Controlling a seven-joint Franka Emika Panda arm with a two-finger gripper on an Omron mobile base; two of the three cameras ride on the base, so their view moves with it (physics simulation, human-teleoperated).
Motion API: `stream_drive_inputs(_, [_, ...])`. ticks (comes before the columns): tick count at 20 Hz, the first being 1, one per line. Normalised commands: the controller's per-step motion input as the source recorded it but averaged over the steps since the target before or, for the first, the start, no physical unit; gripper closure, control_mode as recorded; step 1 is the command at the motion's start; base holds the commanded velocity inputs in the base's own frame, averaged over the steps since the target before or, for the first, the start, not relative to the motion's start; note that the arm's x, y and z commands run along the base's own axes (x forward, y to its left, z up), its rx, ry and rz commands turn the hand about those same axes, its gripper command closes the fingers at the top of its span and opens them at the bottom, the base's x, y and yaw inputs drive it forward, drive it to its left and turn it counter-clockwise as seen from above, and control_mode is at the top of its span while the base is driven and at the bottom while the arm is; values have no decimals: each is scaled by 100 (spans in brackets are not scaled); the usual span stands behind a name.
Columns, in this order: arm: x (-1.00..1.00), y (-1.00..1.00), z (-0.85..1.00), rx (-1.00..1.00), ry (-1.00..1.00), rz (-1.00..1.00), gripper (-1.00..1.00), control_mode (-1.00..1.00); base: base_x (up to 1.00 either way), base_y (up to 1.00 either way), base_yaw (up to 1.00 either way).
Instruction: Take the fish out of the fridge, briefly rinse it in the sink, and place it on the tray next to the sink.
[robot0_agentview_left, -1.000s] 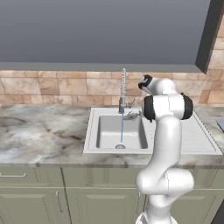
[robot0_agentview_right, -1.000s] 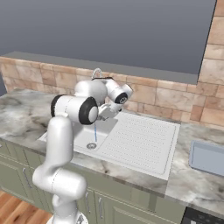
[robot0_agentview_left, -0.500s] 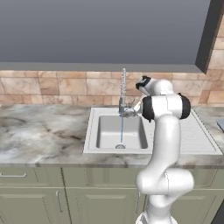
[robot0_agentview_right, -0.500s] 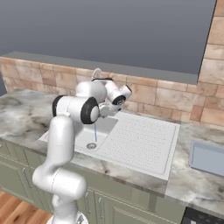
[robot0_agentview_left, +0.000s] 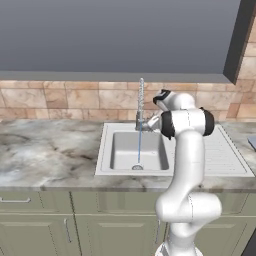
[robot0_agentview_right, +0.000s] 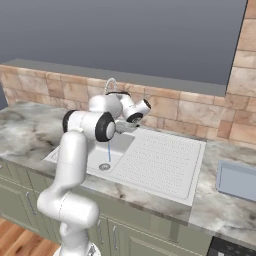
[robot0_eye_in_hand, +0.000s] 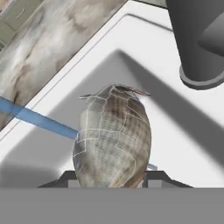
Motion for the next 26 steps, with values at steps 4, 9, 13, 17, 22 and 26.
stream_drive_inputs(4, [17, 0, 0, 0, 0, -3, 100, -100, 0, 0, 0])
stream_drive_inputs(9, [-64, 16, 0, 0, 1, 6, 100, -100, 0, 0, 0])
stream_drive_inputs(13, [-100, 16, 0, 2, 0, 6, 100, -100, 0, 0, 0])
stream_drive_inputs(17, [-100, 26, 13, 1, -5, 8, 100, -100, 0, 0, 0])
stream_drive_inputs(22, [-100, 17, 84, 1, -16, -4, 100, -100, 0, 0, 0])
stream_drive_inputs(26, [-100, 0, 100, -7, -10, -31, 100, -100, 0, 0, 0])
